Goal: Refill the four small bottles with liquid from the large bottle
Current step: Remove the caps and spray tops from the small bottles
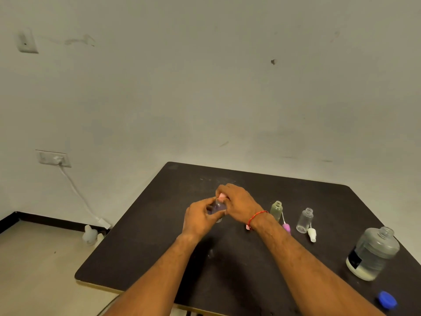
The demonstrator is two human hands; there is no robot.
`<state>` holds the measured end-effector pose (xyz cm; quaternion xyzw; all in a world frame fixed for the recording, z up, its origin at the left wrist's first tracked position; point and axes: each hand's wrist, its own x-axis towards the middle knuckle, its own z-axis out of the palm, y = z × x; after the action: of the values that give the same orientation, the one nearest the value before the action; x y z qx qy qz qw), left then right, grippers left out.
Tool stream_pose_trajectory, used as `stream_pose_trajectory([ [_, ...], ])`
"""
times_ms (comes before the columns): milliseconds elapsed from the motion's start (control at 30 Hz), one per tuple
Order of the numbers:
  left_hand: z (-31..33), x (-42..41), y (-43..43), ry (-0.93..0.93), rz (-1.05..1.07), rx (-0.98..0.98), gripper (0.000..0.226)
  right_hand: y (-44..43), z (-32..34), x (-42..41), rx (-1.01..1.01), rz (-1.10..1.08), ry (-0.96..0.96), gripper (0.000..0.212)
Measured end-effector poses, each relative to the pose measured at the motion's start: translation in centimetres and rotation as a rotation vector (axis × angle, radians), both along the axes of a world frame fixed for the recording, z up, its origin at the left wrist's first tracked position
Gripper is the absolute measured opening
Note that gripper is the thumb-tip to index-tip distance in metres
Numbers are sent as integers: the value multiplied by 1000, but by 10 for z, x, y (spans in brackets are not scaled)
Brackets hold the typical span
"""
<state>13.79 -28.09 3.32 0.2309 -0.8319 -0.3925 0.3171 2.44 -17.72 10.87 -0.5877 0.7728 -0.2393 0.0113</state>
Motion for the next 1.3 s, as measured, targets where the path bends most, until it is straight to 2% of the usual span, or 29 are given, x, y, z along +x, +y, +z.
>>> stream_pose_trajectory([
  [133, -2, -1, 3, 33, 45, 9, 31, 0, 2, 3, -41, -76, -26, 35],
  [267, 0, 0, 5, 36, 61, 5, 42, -1, 7, 3, -56, -190, 6, 13],
  [333, 0, 1, 4, 32, 64, 3, 39, -1, 8, 4, -64, -162, -22, 12],
  [467, 1, 1, 4, 24, 89, -1, 39, 1, 7, 6, -95, -75, -114, 40],
  [533, 2, 2, 3, 19, 99, 11, 33, 0, 6, 7, -116, -78, -126, 45],
  [600, 3, 1, 3, 16, 105, 8, 32, -1, 8, 8, -123, -138, -114, 37],
  [700, 6, 2, 5, -3, 114, -18, 44, -4, 12, 9, -111, -196, -46, 13],
  [733, 5, 2, 4, -3, 116, -20, 48, -5, 12, 9, -99, -173, -46, 13],
  [833, 3, 3, 2, -19, 126, -33, 52, -5, 9, 8, -66, -80, -102, 32],
  [933, 3, 2, 4, -12, 123, -11, 37, -4, 9, 8, -91, -91, -157, 45],
  [1000, 5, 1, 6, -14, 126, -16, 32, -5, 11, 8, -80, -161, -133, 38],
  [1133, 5, -1, 6, -20, 123, -32, 50, -4, 14, 8, -61, -191, -78, 7],
  [1200, 4, -1, 5, -23, 129, -44, 55, -3, 12, 6, -40, -129, -98, 18],
  [1300, 2, -2, 5, -26, 131, -32, 50, -2, 12, 6, -57, -64, -192, 38],
])
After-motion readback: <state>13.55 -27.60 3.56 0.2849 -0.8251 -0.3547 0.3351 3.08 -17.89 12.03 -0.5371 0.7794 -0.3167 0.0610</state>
